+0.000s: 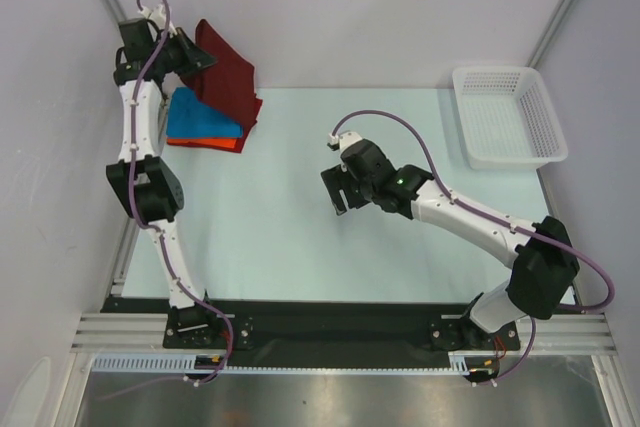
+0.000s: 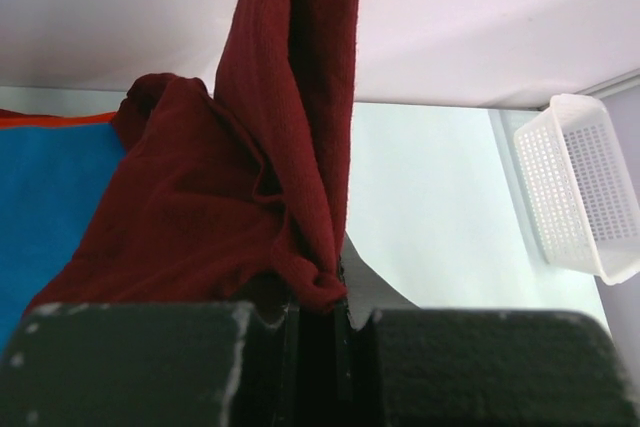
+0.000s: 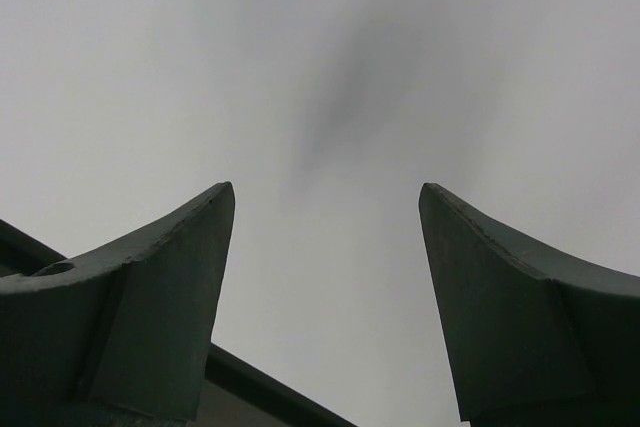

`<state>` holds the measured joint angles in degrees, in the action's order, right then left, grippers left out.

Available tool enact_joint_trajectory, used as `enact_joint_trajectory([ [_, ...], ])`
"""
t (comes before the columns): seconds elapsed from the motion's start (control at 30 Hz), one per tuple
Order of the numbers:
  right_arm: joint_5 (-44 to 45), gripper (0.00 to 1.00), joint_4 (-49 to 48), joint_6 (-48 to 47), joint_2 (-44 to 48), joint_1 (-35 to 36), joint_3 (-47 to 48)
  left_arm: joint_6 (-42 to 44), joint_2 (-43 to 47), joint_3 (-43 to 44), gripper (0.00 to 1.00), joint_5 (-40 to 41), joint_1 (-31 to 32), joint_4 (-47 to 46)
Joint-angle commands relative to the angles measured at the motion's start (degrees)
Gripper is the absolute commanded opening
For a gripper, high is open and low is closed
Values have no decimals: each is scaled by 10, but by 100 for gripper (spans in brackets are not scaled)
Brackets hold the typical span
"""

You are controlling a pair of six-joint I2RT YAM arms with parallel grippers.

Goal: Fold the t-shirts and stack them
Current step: Neatly place the folded tshirt to the corner

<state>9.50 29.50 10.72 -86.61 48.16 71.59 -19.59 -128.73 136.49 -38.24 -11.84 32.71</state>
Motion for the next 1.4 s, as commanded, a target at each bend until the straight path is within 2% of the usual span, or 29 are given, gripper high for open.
enact_joint_trajectory([
  [0.0,-6,80,-7,-9,-3,4,27,-13,63,5,0,-28,-8,-29],
  [0.33,-4,80,-7,-8,-4,4,29,-7,102,-31,0,-34,-8,-23],
  [0.93,9,80,7,9,-32,16,55,54,16,31,0,1,-22,42],
  [1.1,6,81,6,14,-51,18,62,94,-13,68,0,40,-23,68],
  [1.2,2,81,5,18,-65,19,66,115,-33,88,0,29,-25,67],
  [1.37,-8,81,9,13,-86,20,87,119,-54,86,0,14,-26,13],
])
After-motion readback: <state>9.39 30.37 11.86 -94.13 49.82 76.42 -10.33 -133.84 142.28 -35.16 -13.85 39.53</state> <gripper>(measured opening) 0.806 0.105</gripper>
